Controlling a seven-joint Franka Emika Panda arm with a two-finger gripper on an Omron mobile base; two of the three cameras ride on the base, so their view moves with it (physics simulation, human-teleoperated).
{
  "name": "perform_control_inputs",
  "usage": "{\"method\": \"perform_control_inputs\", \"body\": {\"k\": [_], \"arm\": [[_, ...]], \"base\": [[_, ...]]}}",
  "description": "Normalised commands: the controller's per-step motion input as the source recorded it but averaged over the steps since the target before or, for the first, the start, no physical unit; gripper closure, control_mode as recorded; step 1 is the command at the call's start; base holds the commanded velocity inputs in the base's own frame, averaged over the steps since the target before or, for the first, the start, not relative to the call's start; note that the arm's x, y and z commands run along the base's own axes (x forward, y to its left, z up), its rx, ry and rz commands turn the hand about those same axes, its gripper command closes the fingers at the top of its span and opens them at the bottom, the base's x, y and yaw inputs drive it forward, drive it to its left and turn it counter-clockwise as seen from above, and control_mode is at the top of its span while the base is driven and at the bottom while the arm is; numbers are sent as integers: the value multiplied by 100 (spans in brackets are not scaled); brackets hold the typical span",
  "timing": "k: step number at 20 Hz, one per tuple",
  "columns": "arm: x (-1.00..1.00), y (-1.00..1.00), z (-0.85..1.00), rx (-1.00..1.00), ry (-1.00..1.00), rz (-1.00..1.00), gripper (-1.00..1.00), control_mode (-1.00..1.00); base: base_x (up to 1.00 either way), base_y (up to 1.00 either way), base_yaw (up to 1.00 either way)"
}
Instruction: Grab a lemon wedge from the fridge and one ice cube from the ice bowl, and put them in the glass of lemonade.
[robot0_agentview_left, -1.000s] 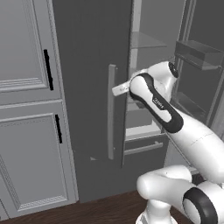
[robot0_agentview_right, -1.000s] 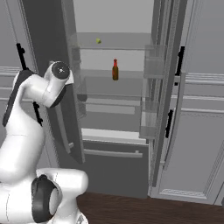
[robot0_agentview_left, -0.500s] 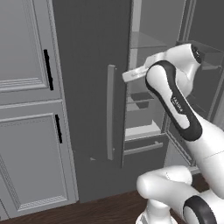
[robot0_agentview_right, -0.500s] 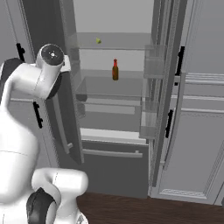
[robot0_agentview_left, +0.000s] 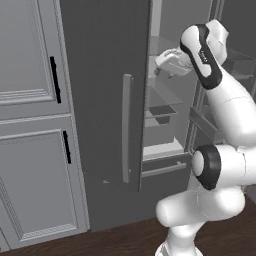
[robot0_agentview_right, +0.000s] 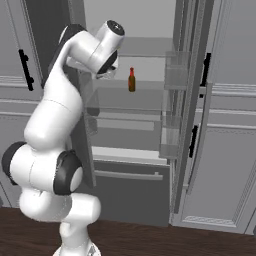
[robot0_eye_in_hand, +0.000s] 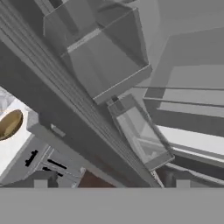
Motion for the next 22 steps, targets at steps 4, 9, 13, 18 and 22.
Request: {"method": "perform_control_inputs", "body": {"k": [4,9,13,18,22], "arm": [[25,-14,-94,23,-7,-4,-100,-100],[0,8,-81,17,-15,-6,-100,-100],[0,24,-53,11,-6,-1,-100,-100],[0,77,-21,2,0,0,-100,-100],[0,93,-11,0,0,0,-100,-100]], "base": [[0,0,0],[0,0,0],[0,0,0],[0,0,0],[0,0,0]]}}
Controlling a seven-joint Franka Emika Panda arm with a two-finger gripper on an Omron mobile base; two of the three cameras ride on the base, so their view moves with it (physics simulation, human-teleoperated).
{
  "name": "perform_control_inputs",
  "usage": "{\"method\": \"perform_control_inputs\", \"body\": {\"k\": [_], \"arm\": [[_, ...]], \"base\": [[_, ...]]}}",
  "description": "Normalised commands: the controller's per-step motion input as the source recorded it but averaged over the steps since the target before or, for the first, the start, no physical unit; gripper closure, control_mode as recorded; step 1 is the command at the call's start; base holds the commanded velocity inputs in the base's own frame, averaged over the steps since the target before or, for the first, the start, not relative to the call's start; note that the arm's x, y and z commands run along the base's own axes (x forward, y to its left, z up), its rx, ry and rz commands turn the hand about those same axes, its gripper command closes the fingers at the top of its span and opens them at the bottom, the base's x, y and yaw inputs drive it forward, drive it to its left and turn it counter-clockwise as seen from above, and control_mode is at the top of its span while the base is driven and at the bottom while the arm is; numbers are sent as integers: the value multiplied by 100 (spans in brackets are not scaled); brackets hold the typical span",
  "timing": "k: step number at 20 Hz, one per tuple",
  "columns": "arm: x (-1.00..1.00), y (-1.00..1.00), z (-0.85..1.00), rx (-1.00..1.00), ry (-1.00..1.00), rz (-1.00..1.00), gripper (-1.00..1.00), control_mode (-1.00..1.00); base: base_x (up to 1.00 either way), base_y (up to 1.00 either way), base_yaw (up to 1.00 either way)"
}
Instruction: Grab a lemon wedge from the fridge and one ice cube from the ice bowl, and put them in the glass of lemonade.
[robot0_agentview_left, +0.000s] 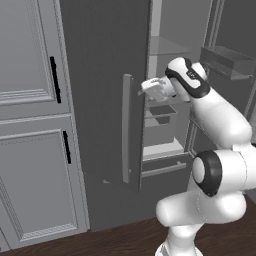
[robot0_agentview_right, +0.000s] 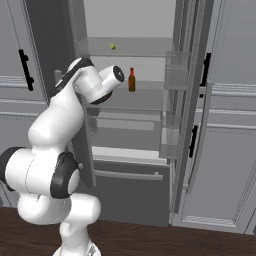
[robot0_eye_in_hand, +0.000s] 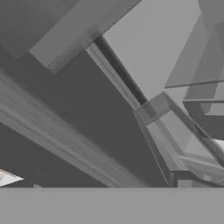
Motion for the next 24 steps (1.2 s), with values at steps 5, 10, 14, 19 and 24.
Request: {"method": "perform_control_inputs", "body": {"k": [5,10,14,19,24], "arm": [[-14,55,-1,0,-3,-2,-100,-100],[-29,10,26,6,-4,-3,-100,-100],[-81,68,29,2,-8,2,-100,-100],[-51,59,20,0,-10,3,-100,-100],[3,-88,2,3,-3,-5,-100,-100]], "base": [[0,0,0],[0,0,0],[0,0,0],[0,0,0],[0,0,0]]}}
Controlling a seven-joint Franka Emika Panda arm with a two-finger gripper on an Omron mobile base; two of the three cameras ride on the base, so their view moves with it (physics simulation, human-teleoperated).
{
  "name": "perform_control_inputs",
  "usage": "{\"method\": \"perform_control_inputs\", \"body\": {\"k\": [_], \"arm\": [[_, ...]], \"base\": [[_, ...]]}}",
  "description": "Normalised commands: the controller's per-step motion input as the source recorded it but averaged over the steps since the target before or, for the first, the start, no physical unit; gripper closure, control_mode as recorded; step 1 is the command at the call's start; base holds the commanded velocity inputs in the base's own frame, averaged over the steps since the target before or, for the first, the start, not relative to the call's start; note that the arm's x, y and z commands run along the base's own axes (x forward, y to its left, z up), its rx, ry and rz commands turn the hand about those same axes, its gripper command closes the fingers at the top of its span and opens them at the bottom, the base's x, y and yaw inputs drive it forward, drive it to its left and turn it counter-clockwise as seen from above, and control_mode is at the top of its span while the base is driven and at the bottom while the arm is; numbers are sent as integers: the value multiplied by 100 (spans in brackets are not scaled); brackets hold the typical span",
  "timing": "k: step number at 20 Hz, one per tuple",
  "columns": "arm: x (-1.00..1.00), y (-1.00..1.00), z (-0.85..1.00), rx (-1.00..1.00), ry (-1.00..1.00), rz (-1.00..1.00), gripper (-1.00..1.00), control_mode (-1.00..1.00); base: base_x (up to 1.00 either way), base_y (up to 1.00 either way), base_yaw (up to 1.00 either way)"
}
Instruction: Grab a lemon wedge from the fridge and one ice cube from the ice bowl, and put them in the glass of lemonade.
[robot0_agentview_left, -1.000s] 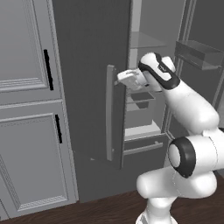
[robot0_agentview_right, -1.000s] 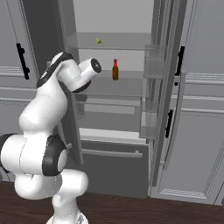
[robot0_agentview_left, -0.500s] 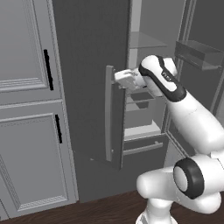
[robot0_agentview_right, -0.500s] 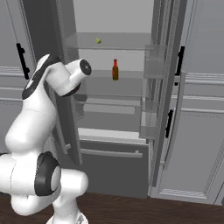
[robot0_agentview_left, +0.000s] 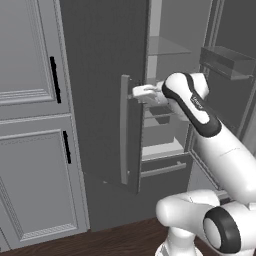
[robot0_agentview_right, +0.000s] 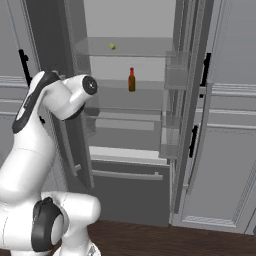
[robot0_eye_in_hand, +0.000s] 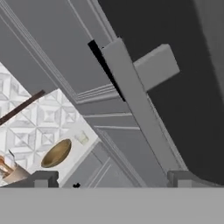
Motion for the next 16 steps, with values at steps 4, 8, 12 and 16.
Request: {"method": "perform_control_inputs", "body": {"k": [4,8,12,16], "arm": [[37,-100,0,5,2,-7,-100,-100],[52,-75,31,0,15,0,-100,-100],[48,-49,0,1,13,-1,-100,-100],[25,-46,-12,3,6,-1,-100,-100]], "base": [[0,0,0],[0,0,0],[0,0,0],[0,0,0]]}}
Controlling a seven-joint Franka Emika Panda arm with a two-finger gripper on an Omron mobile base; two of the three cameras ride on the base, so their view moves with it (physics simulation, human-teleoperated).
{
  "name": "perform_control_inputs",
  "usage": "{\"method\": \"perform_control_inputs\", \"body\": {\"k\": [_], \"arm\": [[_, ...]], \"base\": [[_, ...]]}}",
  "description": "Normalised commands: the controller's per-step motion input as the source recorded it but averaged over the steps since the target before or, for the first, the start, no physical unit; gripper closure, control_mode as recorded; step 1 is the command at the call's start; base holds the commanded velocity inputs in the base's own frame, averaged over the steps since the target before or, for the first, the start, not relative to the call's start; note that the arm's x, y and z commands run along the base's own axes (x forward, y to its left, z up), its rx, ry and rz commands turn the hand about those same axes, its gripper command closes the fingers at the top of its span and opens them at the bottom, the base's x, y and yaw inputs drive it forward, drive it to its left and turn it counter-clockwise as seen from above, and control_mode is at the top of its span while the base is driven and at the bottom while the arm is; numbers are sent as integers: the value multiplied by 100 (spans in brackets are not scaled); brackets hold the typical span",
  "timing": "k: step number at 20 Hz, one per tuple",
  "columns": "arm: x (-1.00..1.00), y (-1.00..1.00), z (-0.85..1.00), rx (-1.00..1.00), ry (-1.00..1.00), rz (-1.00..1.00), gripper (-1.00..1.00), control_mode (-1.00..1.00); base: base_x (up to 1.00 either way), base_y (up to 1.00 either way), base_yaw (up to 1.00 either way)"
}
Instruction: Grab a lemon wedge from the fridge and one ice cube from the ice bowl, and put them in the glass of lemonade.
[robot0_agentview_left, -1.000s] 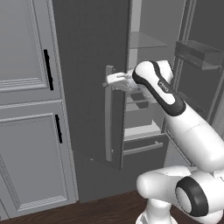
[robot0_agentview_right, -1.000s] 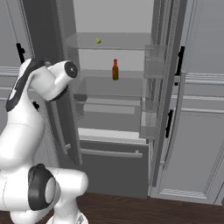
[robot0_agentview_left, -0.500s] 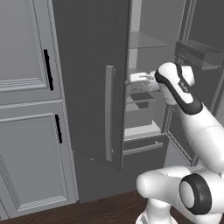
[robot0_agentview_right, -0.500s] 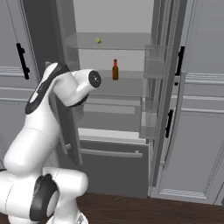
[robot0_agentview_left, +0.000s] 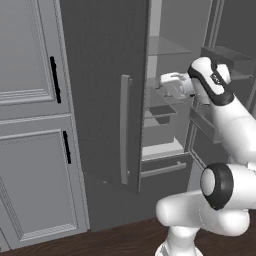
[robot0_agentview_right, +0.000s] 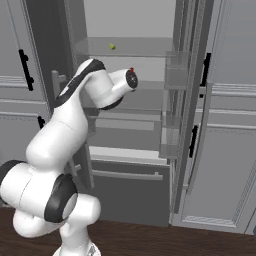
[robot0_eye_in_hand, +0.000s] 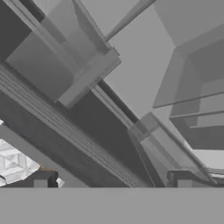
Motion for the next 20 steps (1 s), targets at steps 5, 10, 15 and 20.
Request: {"method": "perform_control_inputs", "body": {"k": [5,10,15,20], "arm": [[73,5,-68,0,2,0,-100,-100],[44,43,-52,0,0,0,-100,-100],[0,80,-34,1,0,3,-100,-100],[-9,63,-9,0,0,12,-100,-100]], "base": [[0,0,0],[0,0,0],[0,0,0],[0,0,0]]}}
